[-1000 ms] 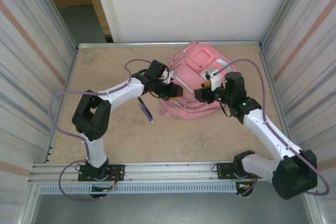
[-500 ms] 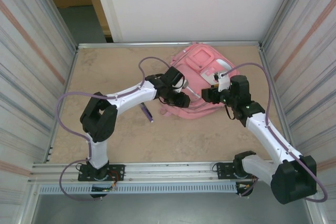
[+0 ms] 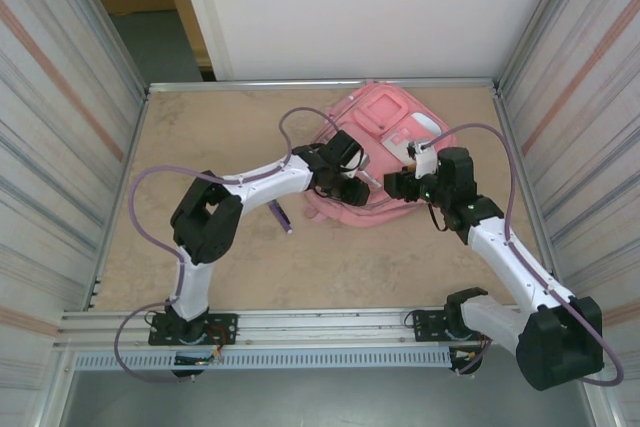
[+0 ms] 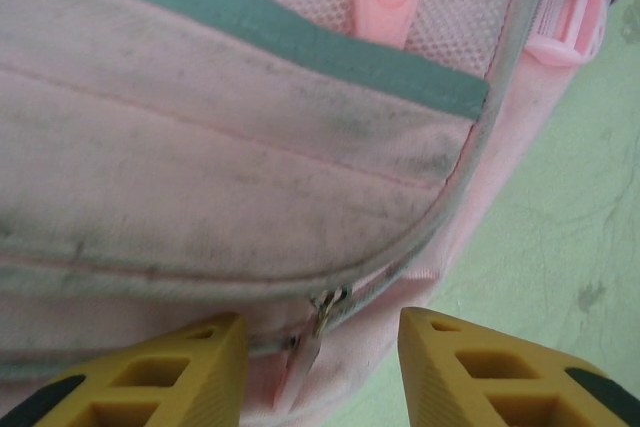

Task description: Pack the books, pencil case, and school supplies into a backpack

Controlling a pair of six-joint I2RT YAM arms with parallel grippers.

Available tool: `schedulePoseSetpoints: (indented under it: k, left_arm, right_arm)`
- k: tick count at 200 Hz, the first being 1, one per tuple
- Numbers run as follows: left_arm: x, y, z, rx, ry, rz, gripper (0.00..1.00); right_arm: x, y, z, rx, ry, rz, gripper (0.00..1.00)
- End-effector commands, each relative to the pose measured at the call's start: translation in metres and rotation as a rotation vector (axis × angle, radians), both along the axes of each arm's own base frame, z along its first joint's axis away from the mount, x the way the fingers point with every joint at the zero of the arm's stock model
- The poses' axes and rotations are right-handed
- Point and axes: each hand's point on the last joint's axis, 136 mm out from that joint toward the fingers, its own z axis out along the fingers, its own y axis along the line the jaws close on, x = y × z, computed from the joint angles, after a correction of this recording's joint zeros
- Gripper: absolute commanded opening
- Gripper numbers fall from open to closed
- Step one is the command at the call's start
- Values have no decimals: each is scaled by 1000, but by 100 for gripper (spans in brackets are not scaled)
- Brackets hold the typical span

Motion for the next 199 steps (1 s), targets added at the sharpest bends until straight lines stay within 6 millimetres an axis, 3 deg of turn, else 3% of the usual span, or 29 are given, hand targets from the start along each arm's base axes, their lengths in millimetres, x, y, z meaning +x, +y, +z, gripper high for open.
schedulePoseSetpoints:
  k: [1,25,84,105,119,129,143,170,199]
  left_arm:
    - [10,-9,-7,9,-48,-27,41]
    - [9,-7,-15,40,-29,-29,34]
    - [0,-6,-17,21,2,-68,0]
    - [-1,-6,-5,-62,58,-68,0]
    - [0,-3,5,-87,45,-71,0]
    - [-1,-5,12,-114,19,-97,0]
    - [-2,-8,20,-147,-14,-123,0]
    - [-6,-12,32,-190,-26,-151,0]
    - [-9,-17,44,-247,-68,-175,0]
  right_arm:
    - [-1,-2,1,8,-3,-16,58]
    - [-1,-3,0,13,-11,-23,58]
    - [6,-16,3,4,10,-118,61]
    - [9,-26,9,22,53,-199,65]
    - [13,-32,15,83,86,-287,79]
    - [17,-50,16,167,157,-481,100]
    - [8,-67,2,365,364,-736,99]
    - [-1,-40,-28,618,625,-821,99]
    - [-11,-21,-44,484,710,-922,99]
